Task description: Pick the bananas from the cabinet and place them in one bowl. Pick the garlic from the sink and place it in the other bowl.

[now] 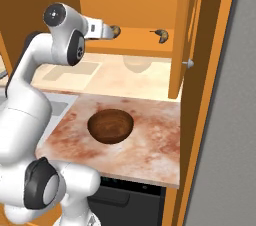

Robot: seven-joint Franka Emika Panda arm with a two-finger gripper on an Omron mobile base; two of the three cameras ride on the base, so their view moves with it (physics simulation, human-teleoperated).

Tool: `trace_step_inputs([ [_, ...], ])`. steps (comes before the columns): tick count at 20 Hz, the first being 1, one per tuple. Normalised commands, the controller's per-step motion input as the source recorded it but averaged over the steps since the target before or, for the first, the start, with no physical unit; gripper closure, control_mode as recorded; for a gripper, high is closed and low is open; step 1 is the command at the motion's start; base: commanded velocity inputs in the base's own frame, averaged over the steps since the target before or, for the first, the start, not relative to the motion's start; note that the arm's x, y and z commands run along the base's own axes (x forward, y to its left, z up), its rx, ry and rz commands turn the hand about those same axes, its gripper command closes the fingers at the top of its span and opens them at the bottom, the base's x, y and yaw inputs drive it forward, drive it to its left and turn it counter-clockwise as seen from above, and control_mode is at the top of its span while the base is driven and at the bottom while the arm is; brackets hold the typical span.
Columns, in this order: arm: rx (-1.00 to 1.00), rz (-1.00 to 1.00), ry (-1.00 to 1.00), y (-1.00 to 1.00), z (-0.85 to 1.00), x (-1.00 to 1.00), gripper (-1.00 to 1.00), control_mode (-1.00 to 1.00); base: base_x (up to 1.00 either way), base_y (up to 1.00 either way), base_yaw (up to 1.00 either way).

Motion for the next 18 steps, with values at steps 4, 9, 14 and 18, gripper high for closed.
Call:
trace_step_inputs([
  [4,0.0,0.0,0.0,-0.03,0.0,0.37,-1.0,-1.0,0.0,0.0,0.0],
  [9,0.0,0.0,0.0,-0.04,0.0,0.33,-1.0,-1.0,0.0,0.0,0.0],
  [14,0.0,0.0,0.01,-0.02,0.0,0.27,-1.0,-1.0,0.0,0.0,0.0],
  [18,0.0,0.0,0.03,-0.01,0.0,0.26,-1.0,-1.0,0.0,0.0,0.0],
])
